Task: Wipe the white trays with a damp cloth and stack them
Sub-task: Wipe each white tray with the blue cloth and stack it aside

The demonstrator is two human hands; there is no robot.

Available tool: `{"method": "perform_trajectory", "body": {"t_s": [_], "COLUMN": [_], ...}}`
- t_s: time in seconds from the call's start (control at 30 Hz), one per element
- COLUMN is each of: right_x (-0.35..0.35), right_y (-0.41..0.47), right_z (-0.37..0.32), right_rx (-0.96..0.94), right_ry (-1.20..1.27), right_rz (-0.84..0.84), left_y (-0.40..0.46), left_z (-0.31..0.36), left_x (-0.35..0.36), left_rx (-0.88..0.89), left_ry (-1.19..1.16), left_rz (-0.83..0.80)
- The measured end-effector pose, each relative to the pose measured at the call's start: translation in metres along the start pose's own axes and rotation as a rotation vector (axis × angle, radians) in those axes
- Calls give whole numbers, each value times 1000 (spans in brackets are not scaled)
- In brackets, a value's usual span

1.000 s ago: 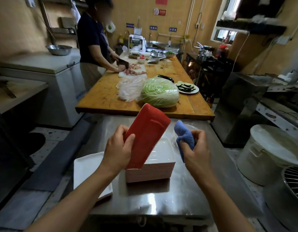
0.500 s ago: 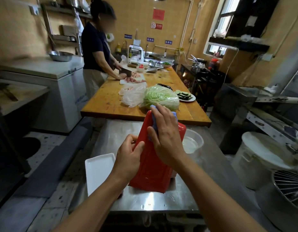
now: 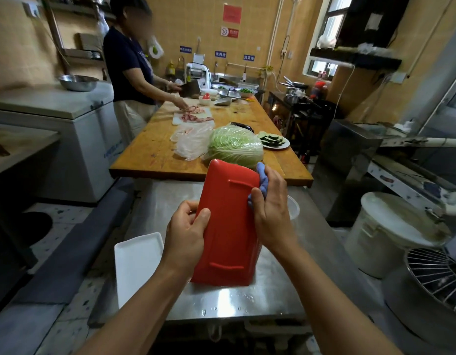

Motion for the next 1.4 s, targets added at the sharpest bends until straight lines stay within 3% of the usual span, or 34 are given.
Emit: {"method": "perform_trajectory", "body": {"t_s": [0.2, 0.33, 0.43, 0.57, 0.7, 0.77, 0.87, 0.93, 1.07, 1.3, 1.4], "right_x": [0, -7, -18, -32, -45, -53, -58, -59, -58, -21, -16], "right_y": [-43, -62, -46, -29, -15, -7, 3, 8, 16, 33, 35], "right_z": [17, 30, 42, 53, 64, 64, 59, 55, 48, -5, -6], "right_rx": [254, 459, 575, 453, 345, 252, 126, 74, -46, -396, -469], "right_ry": [93, 328, 488, 404, 272, 170, 60, 29, -49, -264, -290], "right_rz": [-60, -124, -160, -193, -336, -407, -522, -560, -556, -299, -285], "left_y": [7, 12, 8, 13, 34, 43, 47, 47, 48, 35, 32], "left_z": [6, 3, -9, -16, 23, 47, 54, 51, 47, 40, 38], "left_x": [22, 30, 37, 42, 30, 33, 48, 54, 50, 57, 49], "left_rx": [-23, -2, -89, -189, 68, 172, 72, 84, 103, 85, 22], "left_ry": [-137, -165, -199, -89, 167, 353, 444, 501, 408, 228, 155], "left_rz": [111, 141, 99, -34, -35, -175, -485, -541, -422, -253, -181]}}
Point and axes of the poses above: each hand's wrist, its own y-axis towards the middle knuckle, its own x-axis out of the palm, z = x × y, the point moved 5 cm from there along y, towards the middle knuckle, and after that the axes turned 9 degrees about z, right-handed, at the moved point
